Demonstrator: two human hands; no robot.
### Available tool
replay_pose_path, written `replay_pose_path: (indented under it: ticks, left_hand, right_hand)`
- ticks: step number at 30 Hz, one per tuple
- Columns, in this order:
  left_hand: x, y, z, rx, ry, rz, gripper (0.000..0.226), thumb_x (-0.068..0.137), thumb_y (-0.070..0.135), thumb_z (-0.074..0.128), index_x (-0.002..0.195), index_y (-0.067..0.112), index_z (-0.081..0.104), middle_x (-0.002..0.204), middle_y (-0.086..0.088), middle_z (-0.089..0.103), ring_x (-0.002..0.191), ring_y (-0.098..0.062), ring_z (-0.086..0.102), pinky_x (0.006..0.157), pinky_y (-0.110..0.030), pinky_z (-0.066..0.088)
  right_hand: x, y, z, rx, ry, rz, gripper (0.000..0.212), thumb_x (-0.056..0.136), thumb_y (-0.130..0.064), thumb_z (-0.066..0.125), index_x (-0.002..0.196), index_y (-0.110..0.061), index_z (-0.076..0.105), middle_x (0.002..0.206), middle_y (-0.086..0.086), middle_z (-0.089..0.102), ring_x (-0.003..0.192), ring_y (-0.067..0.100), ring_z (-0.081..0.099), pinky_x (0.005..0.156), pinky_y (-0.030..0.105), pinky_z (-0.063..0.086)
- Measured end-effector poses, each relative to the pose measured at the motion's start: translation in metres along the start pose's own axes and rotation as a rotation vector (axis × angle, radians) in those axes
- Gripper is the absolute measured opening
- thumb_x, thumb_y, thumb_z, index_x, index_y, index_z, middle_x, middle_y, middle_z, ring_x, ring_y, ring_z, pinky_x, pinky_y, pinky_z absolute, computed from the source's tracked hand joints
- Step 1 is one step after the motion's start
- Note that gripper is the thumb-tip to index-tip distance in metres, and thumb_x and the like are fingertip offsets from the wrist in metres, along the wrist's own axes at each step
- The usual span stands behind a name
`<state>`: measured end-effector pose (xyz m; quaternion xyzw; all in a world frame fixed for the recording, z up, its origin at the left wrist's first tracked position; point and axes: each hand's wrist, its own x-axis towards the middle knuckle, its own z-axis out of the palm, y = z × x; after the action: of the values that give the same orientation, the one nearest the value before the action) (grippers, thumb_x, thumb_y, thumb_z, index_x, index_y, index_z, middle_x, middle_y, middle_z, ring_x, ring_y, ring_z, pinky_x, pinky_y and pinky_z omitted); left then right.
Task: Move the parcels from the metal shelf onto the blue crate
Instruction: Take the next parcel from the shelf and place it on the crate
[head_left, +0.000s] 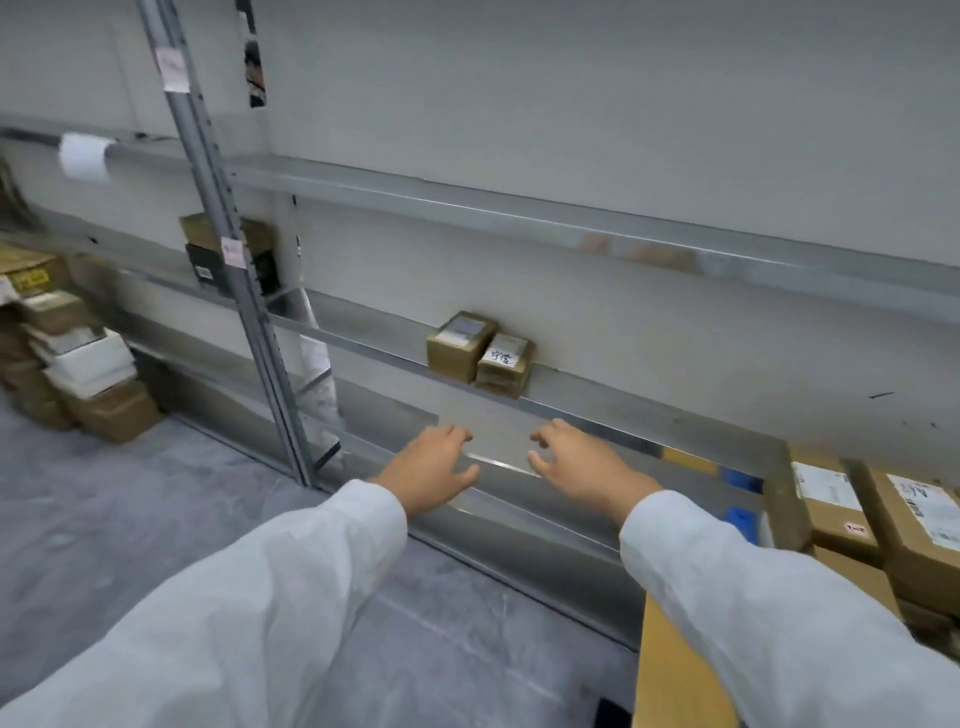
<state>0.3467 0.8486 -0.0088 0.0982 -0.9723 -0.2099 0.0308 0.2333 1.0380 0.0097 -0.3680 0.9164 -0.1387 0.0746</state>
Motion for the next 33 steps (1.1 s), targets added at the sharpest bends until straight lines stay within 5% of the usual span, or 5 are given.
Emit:
replay_pose_path:
  ticks: [15,33]
  left_hand:
    - [0.056,-0.148,-0.077,0.021,0.037,0.032,0.05,0.096,0.038,0.052,0.14,0.014,0.044,0.139,-0.005,0.049,0.129,-0.02,0.043,0.107,-0.035,0.038]
    - [0.257,-0.16,-0.063,0.224,-0.037,0.18,0.045,0.095,0.037,0.051,0.133,0.013,0.048,0.133,-0.004,0.051,0.118,-0.021,0.048,0.101,-0.035,0.042]
  right_hand:
    - [0.121,-0.117,0.036,-0.08,0.049,0.003,0.046,0.097,-0.03,0.047,0.139,-0.013,0.045,0.135,0.005,0.048,0.121,0.024,0.049,0.097,0.038,0.045]
    - [0.283,-0.033,0.036,0.07,0.131,0.172,0.031,0.095,-0.032,0.049,0.122,-0.016,0.05,0.118,0.005,0.051,0.107,0.022,0.051,0.088,0.035,0.049]
